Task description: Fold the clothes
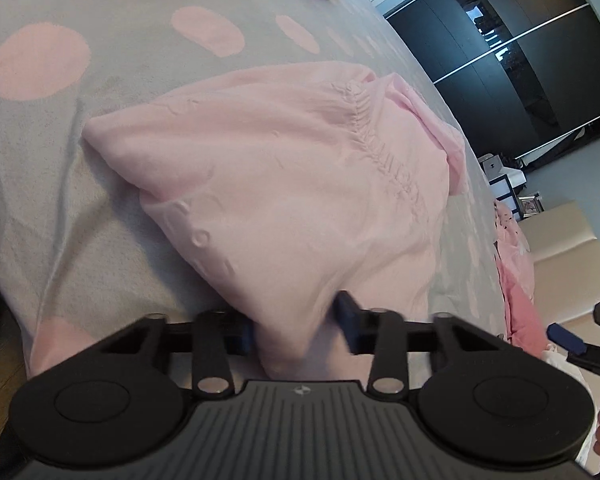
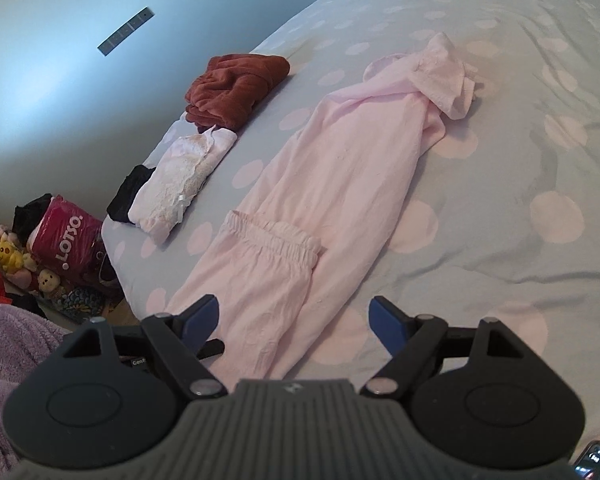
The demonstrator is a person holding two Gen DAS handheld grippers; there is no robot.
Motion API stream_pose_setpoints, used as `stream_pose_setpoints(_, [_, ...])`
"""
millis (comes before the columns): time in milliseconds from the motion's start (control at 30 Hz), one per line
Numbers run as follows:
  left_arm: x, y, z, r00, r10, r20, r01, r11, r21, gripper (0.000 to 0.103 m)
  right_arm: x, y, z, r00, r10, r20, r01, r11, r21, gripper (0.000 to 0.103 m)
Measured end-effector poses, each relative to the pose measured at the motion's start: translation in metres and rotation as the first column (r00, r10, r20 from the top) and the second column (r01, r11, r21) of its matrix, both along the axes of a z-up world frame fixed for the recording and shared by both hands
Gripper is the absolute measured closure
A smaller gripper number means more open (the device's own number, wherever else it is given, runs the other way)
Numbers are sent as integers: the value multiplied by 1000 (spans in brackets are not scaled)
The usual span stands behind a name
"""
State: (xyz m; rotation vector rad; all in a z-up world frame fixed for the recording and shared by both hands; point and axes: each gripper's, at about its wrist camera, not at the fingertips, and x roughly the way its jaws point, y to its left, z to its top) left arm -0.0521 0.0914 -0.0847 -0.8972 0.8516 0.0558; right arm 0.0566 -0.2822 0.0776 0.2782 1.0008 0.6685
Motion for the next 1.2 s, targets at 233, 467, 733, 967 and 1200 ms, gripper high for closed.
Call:
stream_pose_setpoints(233, [2,15,35,998,-42,39,38,995,97,99,31,6,-55,982,-171,-82,167,985,-49,19])
stream_pose_setpoints(467, [-28,58,64,999,-21,-33,27,985,169,101,83,11,-72,973,-228,-39,221,966,-131,27])
stream_pose_setpoints(733, [-53,87,70,992,0,-129,26,980,199,103,145,44,-98,979,-203,-24,198,972,-122,31])
stream_pose_setpoints(967, [-35,85,51,992,-68,-106,78,993,93,80,202,63,-98,967,-247,67,254,955,-150,44])
stream_pose_setpoints(1200, [-4,59,39,979,-188,-76,196,973,123,62,257,73,-95,959,-246,138,275,924,-265,60])
